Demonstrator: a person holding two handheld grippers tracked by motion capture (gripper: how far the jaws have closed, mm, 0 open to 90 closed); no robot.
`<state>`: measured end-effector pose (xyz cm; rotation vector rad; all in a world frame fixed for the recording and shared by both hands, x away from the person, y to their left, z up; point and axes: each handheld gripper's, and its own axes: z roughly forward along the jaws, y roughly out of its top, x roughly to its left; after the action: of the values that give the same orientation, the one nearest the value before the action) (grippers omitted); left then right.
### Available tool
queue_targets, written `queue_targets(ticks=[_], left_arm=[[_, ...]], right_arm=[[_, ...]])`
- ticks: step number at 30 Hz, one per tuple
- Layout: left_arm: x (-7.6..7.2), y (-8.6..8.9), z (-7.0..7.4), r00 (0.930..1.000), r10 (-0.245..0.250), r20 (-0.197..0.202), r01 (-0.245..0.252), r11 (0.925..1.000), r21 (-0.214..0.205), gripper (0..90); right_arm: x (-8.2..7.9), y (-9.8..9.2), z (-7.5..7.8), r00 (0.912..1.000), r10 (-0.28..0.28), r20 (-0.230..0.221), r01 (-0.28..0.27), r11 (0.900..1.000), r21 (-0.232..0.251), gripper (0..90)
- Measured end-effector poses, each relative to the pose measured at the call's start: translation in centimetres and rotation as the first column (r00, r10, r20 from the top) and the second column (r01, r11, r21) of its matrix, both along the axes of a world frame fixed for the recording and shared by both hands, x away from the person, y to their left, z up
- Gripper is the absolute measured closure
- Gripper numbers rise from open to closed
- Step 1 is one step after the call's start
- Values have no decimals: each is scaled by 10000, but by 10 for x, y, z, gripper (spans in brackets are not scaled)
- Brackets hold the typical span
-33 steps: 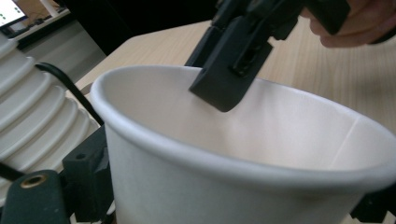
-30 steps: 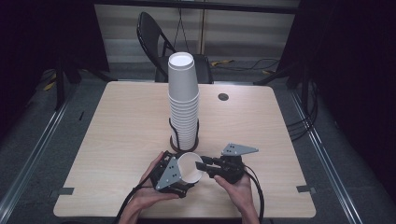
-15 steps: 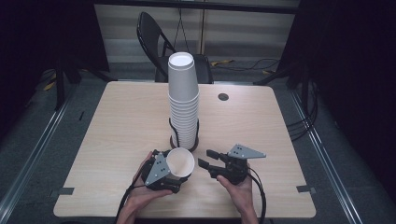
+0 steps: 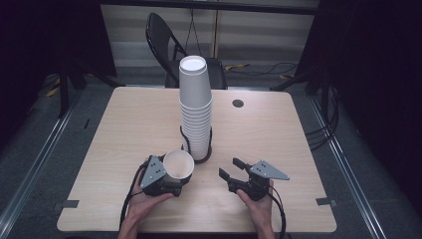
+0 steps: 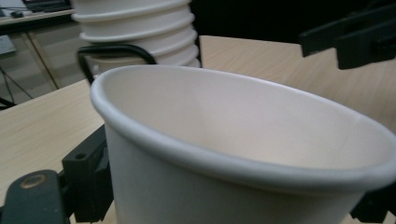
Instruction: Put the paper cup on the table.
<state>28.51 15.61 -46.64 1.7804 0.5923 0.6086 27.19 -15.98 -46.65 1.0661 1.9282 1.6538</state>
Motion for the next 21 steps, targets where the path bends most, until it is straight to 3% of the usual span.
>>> queue_targets(ticks=[3,9,13,16,21], left_arm=[[2,5,2,9996,283,-81,-285,9994,-212,105],[7,16,5,9939,1067,-292,-1080,9931,-463,103],[13,25,9,9925,1121,-480,-1156,9903,-767,105],[17,30,13,9894,1377,-465,-1411,9866,-814,105],[25,35,16,9813,1872,-439,-1909,9759,-1057,104]], right_arm=[[0,-6,-4,9990,-437,-36,436,9990,-77,246],[-2,-21,-10,9939,-1100,-104,1103,9933,329,170],[-3,-25,-14,9879,-1547,-54,1547,9880,13,154],[-1,-24,-17,9779,-2064,334,2085,9747,-808,153],[-1,-26,-23,9693,-2439,322,2456,9667,-716,143]])
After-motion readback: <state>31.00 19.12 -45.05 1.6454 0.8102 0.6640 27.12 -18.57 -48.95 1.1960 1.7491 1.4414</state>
